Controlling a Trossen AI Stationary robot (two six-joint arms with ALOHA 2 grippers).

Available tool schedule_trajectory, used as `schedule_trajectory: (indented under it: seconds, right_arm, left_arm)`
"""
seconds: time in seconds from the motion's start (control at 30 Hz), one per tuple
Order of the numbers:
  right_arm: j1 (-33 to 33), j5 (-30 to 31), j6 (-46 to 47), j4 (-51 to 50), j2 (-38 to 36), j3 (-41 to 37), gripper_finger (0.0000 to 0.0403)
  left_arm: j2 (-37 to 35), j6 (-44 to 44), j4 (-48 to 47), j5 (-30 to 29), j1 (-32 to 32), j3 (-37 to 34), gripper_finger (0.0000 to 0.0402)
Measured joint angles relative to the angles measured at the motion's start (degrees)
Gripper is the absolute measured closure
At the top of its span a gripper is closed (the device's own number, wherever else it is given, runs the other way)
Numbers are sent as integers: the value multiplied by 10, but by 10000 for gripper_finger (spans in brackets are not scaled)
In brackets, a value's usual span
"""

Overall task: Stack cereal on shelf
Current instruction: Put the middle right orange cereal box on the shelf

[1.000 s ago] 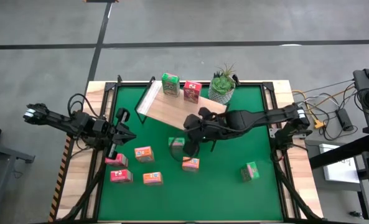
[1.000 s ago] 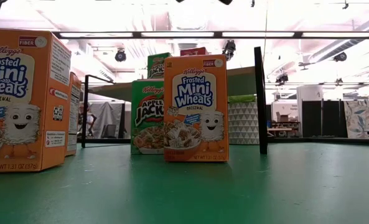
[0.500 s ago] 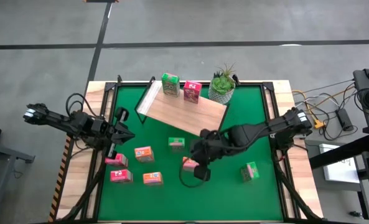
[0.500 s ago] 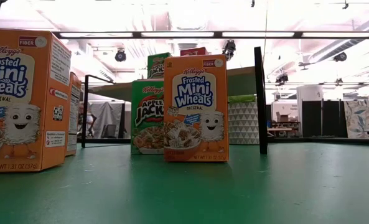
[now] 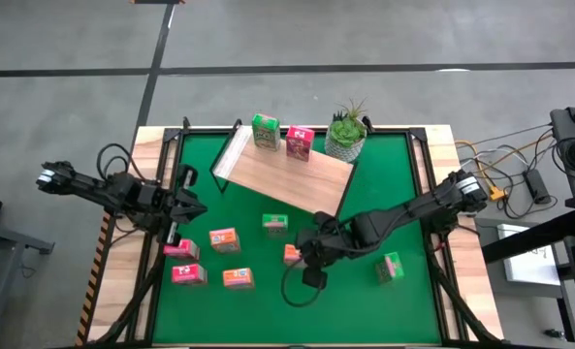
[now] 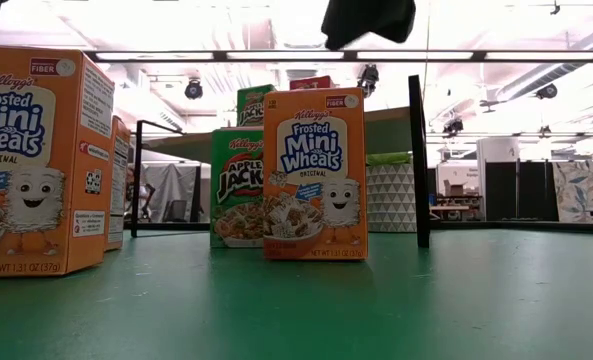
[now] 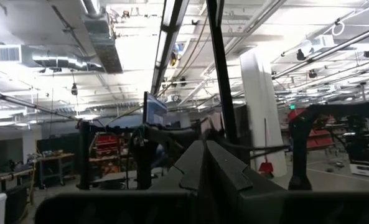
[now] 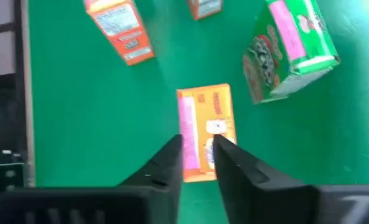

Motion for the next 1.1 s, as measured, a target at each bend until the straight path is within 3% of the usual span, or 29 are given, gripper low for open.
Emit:
schedule_trajectory:
  seconds: [0.13,0.3,0.5,0.73,1.1]
  right_arm:
    - [2,44,-15,8,5,-4,243]
    - [3,52,-33,17,17,-5,166]
    - [3,50,-51,10,47,-6,114]
    - [3,45,-46,8,75,-6,116]
    - [3,43,-46,8,79,-5,179]
  left_arm:
    - [-1,13,1,0,0,0,402]
    - [-1,15,0,0,0,0,402]
    - [-1,17,0,0,0,0,402]
    - [1,21,0,0,0,0,402]
    - [-1,21,0,0,0,0,402]
